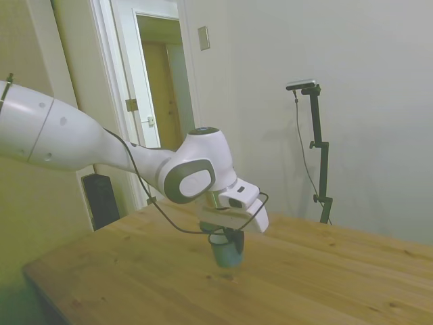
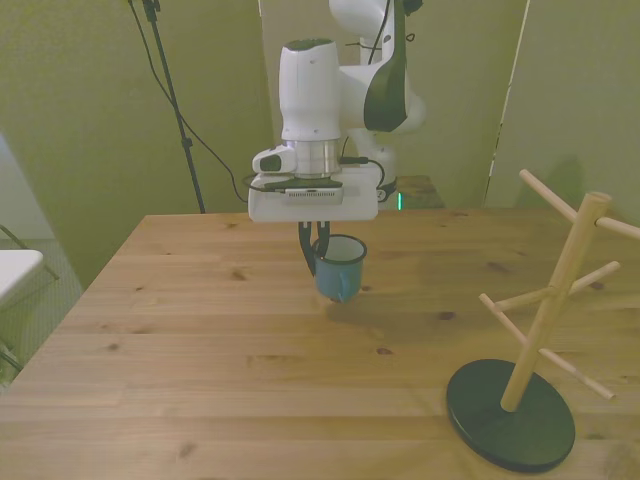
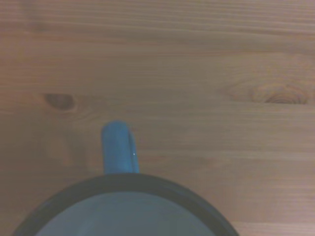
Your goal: Unload the mug
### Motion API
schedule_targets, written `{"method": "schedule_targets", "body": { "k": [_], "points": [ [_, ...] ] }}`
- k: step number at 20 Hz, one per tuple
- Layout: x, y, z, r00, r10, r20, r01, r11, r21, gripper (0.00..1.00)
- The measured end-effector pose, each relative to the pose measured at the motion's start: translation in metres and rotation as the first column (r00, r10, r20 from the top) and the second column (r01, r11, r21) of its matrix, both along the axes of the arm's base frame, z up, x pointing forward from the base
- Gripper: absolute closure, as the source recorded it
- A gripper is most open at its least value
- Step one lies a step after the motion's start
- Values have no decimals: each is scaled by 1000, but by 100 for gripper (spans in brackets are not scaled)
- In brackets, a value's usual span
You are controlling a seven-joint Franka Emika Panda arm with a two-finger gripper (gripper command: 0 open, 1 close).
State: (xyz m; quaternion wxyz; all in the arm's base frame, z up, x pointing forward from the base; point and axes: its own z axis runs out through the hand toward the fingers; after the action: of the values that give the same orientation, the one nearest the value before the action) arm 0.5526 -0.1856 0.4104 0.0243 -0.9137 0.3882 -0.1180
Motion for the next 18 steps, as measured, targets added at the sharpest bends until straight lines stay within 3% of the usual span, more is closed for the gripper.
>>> {"method": "schedule_targets", "body": {
  "k": [5, 13, 14, 18],
  "points": [
    [1, -4, -24, 1000, -19, -17, 20, 1000, 6, 100],
    [-4, -3, -36, 999, -53, -11, 54, 998, 39, 100],
    [-4, -3, -36, 998, -55, -11, 56, 998, 41, 0],
    [-6, -4, -38, 998, -60, -16, 61, 997, 44, 0]
  ]
}}
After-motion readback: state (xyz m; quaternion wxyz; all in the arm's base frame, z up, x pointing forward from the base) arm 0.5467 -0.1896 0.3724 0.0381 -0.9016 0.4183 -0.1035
